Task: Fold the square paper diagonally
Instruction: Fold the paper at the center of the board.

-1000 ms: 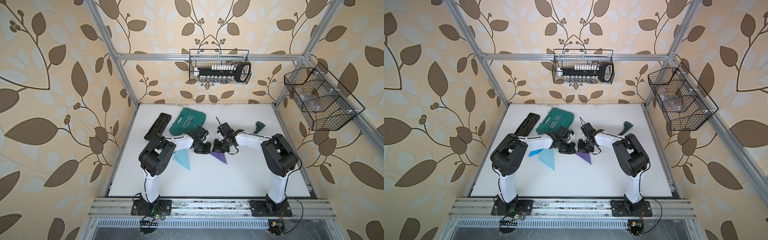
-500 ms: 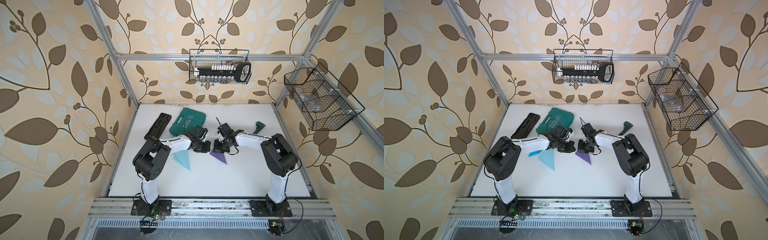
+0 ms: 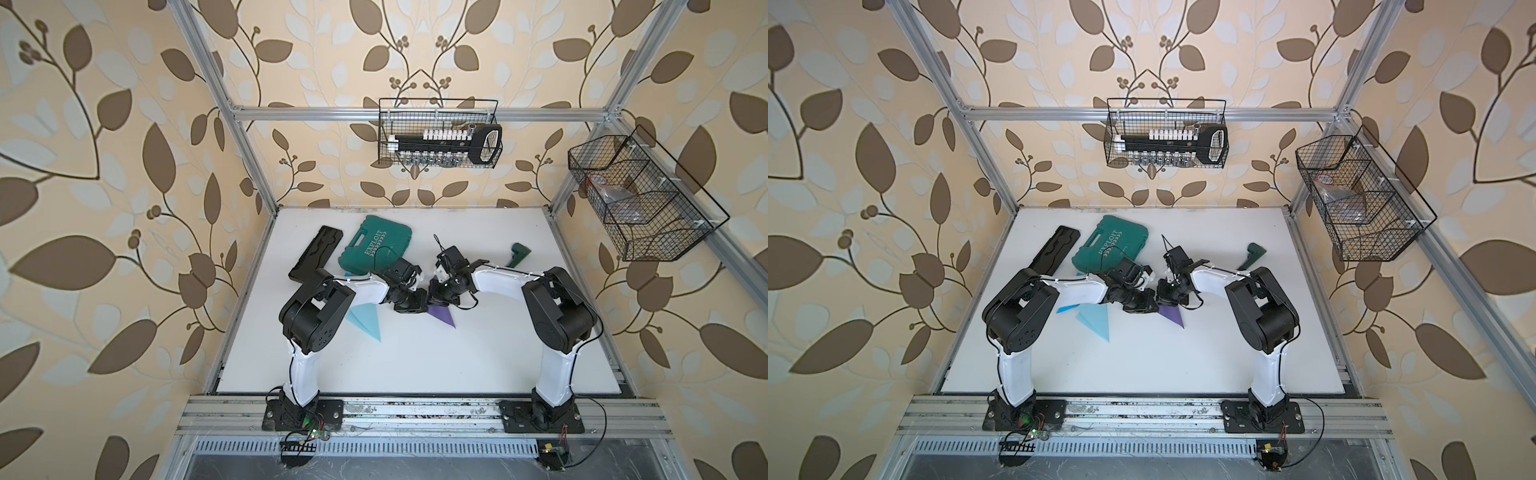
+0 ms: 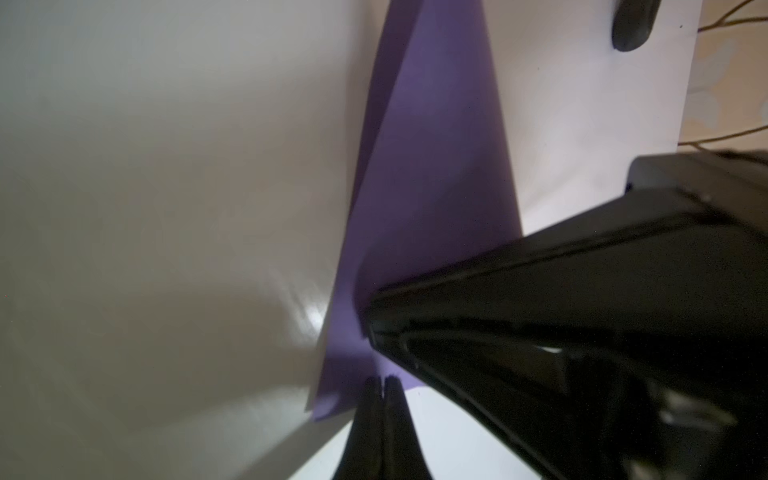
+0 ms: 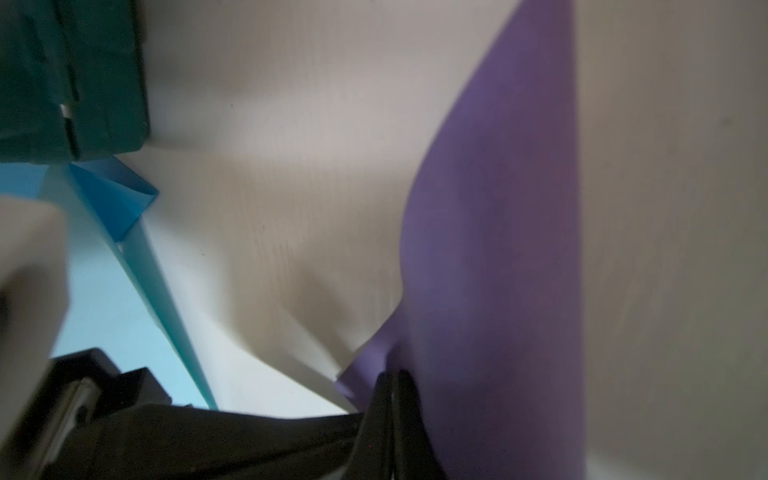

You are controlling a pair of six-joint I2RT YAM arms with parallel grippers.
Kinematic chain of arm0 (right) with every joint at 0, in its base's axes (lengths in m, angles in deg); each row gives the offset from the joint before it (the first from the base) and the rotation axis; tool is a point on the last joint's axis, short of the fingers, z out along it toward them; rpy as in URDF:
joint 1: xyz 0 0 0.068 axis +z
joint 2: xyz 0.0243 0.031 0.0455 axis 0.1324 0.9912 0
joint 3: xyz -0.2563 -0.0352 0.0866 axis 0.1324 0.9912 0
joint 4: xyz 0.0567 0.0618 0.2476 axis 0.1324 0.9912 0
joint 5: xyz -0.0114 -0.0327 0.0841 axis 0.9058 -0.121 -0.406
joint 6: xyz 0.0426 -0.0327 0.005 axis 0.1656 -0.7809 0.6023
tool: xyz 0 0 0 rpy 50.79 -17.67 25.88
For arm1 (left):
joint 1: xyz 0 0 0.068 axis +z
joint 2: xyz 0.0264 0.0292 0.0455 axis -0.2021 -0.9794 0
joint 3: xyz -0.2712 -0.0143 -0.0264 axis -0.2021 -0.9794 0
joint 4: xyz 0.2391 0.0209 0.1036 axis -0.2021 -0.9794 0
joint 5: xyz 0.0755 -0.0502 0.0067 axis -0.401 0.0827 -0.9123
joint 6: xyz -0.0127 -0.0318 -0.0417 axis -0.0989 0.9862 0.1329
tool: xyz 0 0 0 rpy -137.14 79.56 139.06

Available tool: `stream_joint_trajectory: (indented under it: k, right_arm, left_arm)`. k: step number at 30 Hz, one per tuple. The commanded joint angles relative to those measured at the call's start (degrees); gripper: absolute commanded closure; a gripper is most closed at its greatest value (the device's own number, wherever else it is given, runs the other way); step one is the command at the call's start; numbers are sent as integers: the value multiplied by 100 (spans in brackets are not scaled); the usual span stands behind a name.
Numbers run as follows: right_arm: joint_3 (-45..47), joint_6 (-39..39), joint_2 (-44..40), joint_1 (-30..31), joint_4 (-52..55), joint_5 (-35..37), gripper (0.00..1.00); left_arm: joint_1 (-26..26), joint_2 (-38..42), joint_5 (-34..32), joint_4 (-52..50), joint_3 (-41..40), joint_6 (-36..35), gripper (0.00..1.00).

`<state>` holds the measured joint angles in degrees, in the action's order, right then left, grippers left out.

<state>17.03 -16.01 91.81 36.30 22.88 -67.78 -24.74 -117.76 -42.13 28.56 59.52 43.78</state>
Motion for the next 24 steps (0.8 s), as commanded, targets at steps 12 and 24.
stream_joint_trajectory:
  k: [12, 24]
  right_arm:
    - [279, -99, 2, -181, 218, 116, 100]
    - [353, -454, -152, -400, 358, 37, 100]
  left_arm:
    - [-27, -194, -504, -436, 223, -112, 100]
    - [60, -695, -849, -899, 453, 64, 100]
